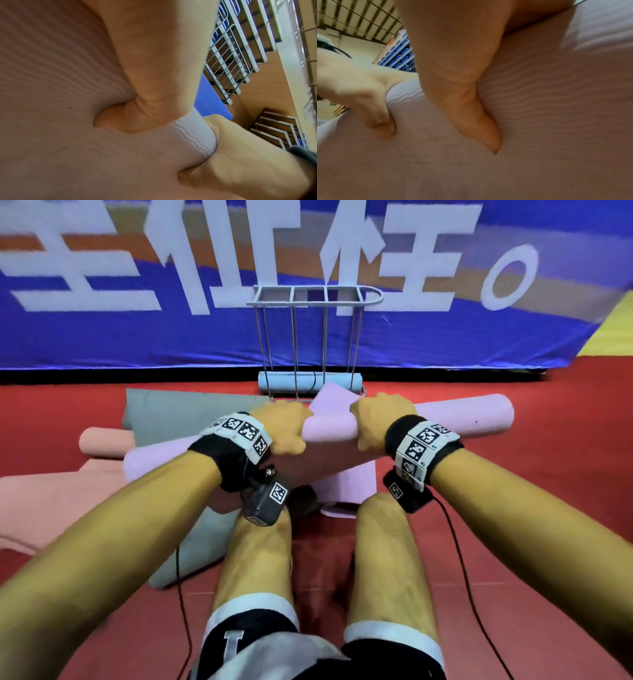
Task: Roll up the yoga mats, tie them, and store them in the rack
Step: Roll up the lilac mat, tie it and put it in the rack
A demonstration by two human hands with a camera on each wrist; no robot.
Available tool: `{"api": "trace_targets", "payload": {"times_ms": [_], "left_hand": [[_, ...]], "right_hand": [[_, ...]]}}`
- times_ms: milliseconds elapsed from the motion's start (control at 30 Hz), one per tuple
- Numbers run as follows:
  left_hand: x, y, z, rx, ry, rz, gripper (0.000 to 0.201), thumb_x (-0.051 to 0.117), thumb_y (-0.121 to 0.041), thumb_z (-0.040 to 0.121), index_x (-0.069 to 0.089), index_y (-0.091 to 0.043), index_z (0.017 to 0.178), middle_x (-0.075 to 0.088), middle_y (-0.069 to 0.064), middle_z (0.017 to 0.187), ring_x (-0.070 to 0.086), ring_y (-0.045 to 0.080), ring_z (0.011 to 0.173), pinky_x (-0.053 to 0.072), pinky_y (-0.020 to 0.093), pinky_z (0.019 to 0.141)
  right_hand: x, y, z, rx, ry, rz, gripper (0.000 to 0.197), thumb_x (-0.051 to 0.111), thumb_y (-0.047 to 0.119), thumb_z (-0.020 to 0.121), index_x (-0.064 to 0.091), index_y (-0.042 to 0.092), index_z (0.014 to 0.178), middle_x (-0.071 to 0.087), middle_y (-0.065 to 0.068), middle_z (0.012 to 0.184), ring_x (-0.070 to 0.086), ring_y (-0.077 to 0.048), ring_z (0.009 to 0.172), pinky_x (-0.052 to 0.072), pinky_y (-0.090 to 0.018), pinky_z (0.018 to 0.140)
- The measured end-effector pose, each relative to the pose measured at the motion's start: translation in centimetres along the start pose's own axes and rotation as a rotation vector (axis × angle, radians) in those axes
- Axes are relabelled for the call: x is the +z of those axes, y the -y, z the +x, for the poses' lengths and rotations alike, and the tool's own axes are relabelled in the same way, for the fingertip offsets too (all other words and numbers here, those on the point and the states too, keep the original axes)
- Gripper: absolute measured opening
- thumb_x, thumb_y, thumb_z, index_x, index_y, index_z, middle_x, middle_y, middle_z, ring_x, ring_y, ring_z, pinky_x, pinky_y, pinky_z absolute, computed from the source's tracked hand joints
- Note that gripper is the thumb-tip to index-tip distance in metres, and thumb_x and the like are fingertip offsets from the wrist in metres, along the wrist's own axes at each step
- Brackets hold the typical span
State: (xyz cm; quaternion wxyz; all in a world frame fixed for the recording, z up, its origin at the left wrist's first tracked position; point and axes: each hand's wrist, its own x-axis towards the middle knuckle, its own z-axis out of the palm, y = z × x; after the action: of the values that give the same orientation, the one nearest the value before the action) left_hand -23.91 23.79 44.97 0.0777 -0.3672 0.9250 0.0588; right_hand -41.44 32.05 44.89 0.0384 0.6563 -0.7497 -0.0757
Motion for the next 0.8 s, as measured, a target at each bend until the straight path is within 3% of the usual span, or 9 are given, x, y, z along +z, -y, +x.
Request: {"api": "trace_targets", "payload": {"times_ms": [67, 133, 200, 300, 400, 467, 533, 733, 800], "left_hand": [[3.8, -1.0, -1.7, 0.019, 0.066, -0.014, 0.021, 0.067, -0.018, 0.079, 0.064, -0.025, 0.099, 0.058, -0.004, 0.077, 0.060, 0.024, 0.072, 0.046, 0.029, 0.066], [8.6, -1.8, -3.3, 0.033, 0.181, -0.037, 0.025, 0.069, -0.022, 0.083, 0.066, -0.025, 0.107, 0.063, -0.004, 0.091, 0.066, 0.025, 0.090, 0.052, 0.029, 0.077], [12.4, -2.3, -4.1, 0.034, 0.265, -0.040, 0.029, 0.070, -0.025, 0.081, 0.067, -0.027, 0.110, 0.068, -0.001, 0.100, 0.067, 0.025, 0.096, 0.053, 0.028, 0.080], [15.1, -2.7, -4.8, 0.025, 0.304, -0.033, 0.035, 0.068, -0.028, 0.077, 0.066, -0.032, 0.112, 0.071, 0.000, 0.105, 0.070, 0.026, 0.093, 0.046, 0.027, 0.069], [16.1, -2.7, -5.2, 0.014, 0.348, -0.040, 0.036, 0.069, -0.026, 0.077, 0.067, -0.032, 0.112, 0.071, 0.000, 0.104, 0.070, 0.026, 0.089, 0.050, 0.028, 0.068], [16.5, -2.9, -5.0, 0.003, 0.391, -0.059, 0.035, 0.073, -0.025, 0.073, 0.068, -0.030, 0.106, 0.071, 0.001, 0.096, 0.069, 0.025, 0.080, 0.055, 0.030, 0.068], [16.8, -3.1, -4.6, -0.013, 0.420, -0.037, 0.035, 0.078, -0.026, 0.068, 0.070, -0.028, 0.102, 0.066, -0.001, 0.084, 0.064, 0.020, 0.067, 0.051, 0.025, 0.059], [17.9, -2.8, -4.9, -0.069, 0.319, -0.059, 0.040, 0.073, -0.029, 0.063, 0.065, -0.023, 0.101, 0.068, 0.005, 0.098, 0.067, 0.027, 0.085, 0.053, 0.030, 0.066], [18.3, -2.7, -5.4, -0.055, 0.240, -0.054, 0.046, 0.073, -0.039, 0.066, 0.060, -0.021, 0.107, 0.062, 0.003, 0.107, 0.062, 0.028, 0.097, 0.051, 0.033, 0.073]], "right_hand": [[2.7, 0.8, -2.4, -0.039, 0.119, 0.015, 0.031, 0.069, 0.032, 0.077, 0.064, 0.024, 0.106, 0.070, -0.005, 0.104, 0.068, -0.031, 0.095, 0.051, -0.034, 0.074], [6.4, 2.4, -4.6, -0.058, 0.267, 0.017, 0.036, 0.072, 0.037, 0.075, 0.064, 0.025, 0.108, 0.070, -0.004, 0.107, 0.069, -0.028, 0.096, 0.056, -0.035, 0.077], [9.2, 3.6, -6.0, -0.077, 0.380, 0.003, 0.039, 0.073, 0.032, 0.072, 0.064, 0.024, 0.109, 0.071, -0.003, 0.109, 0.070, -0.026, 0.097, 0.058, -0.035, 0.081], [11.0, 4.5, -6.9, -0.096, 0.480, -0.025, 0.037, 0.072, 0.022, 0.070, 0.064, 0.021, 0.106, 0.070, -0.006, 0.107, 0.070, -0.025, 0.095, 0.056, -0.031, 0.077], [12.0, 4.8, -7.1, -0.107, 0.498, -0.044, 0.038, 0.071, 0.026, 0.070, 0.064, 0.021, 0.106, 0.070, -0.005, 0.104, 0.070, -0.025, 0.092, 0.055, -0.031, 0.075], [12.8, 5.1, -7.1, -0.101, 0.506, -0.030, 0.041, 0.070, 0.028, 0.070, 0.063, 0.022, 0.110, 0.070, -0.005, 0.106, 0.069, -0.025, 0.094, 0.055, -0.032, 0.078], [13.4, 5.2, -7.0, -0.081, 0.519, -0.019, 0.042, 0.068, 0.028, 0.070, 0.062, 0.023, 0.111, 0.069, -0.004, 0.106, 0.069, -0.025, 0.094, 0.054, -0.031, 0.079], [14.0, 5.7, -6.0, -0.038, 0.570, 0.003, 0.034, 0.069, 0.028, 0.066, 0.063, 0.024, 0.099, 0.070, -0.001, 0.096, 0.069, -0.022, 0.085, 0.056, -0.032, 0.078], [13.8, 5.9, -5.4, -0.034, 0.613, 0.006, 0.035, 0.071, 0.026, 0.062, 0.064, 0.023, 0.096, 0.070, 0.000, 0.089, 0.069, -0.021, 0.080, 0.058, -0.031, 0.076]]}}
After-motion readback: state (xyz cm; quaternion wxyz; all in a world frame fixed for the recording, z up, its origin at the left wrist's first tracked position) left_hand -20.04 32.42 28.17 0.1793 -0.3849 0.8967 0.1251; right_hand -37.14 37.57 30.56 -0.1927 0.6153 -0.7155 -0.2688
